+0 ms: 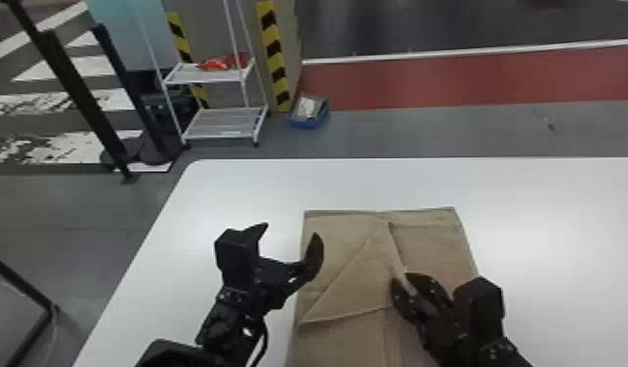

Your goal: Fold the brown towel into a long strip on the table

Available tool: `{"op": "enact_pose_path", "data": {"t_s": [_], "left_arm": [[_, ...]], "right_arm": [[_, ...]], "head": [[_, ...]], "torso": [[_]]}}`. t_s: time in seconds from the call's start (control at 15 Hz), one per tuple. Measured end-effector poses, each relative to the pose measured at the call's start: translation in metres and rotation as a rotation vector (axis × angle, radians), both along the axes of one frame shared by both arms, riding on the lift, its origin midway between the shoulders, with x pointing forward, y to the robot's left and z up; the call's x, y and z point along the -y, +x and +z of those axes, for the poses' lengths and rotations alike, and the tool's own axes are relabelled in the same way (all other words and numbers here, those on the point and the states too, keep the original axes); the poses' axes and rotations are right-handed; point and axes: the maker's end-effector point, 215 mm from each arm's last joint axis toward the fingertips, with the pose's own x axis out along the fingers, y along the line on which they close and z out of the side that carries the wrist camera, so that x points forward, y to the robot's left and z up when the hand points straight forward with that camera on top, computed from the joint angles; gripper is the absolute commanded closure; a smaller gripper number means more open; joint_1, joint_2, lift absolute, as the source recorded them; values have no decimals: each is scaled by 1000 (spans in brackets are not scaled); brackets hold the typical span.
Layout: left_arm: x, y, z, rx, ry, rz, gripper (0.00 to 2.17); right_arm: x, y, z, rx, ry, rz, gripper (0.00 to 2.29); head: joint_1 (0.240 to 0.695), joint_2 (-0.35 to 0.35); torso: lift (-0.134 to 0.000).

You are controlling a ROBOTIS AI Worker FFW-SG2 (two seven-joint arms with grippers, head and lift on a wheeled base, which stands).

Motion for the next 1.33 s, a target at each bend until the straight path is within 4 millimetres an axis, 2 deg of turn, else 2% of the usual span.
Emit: {"op": "enact_pose_path", "data": {"t_s": [0.2, 0.27, 0.33, 0.4, 0.47, 0.6, 0.67, 0.8, 0.93, 1.07, 1.13, 1.33], "left_arm": [[0, 0, 1, 2, 0, 0, 83], [0, 0, 2, 4, 0, 0, 83], [0, 0, 2, 4, 0, 1, 83], [-1, 0, 3, 5, 0, 3, 83], [-2, 0, 3, 5, 2, 6, 83], [-5, 0, 3, 6, 4, 11, 83], [-7, 0, 3, 6, 4, 13, 83], [-8, 0, 4, 8, 5, 14, 83], [-9, 1, 5, 12, 6, 16, 83], [-7, 4, 5, 12, 5, 10, 83], [-5, 4, 4, 10, 4, 5, 83], [3, 6, -1, -3, 5, -6, 80]], "right_arm": [[0, 1, 7, 16, 8, 0, 937], [0, 2, 10, 23, 11, 0, 1065], [0, 1, 13, 30, 16, 1, 1332], [3, 2, 18, 38, 20, 1, 1423], [10, 4, 27, 49, 29, -8, 1430], [39, 9, 44, 56, 53, -40, 1598], [65, 11, 52, 59, 58, -75, 1598], [131, 15, 70, 76, 64, -169, 1598], [222, 15, 86, 86, 103, -298, 1598], [298, 9, 96, 91, 122, -408, 1598], [331, 6, 98, 92, 124, -458, 1595], [410, 7, 106, 106, 128, -587, 1598]], "head": [[695, 190], [695, 189], [695, 189], [695, 189], [695, 181], [695, 159], [695, 142], [695, 53], [695, -27], [695, -107], [695, -176], [695, -259]], "torso": [[-112], [-112], [-112], [-112], [-112], [-112], [-112], [-112], [-112], [-112], [-112], [-112]]}}
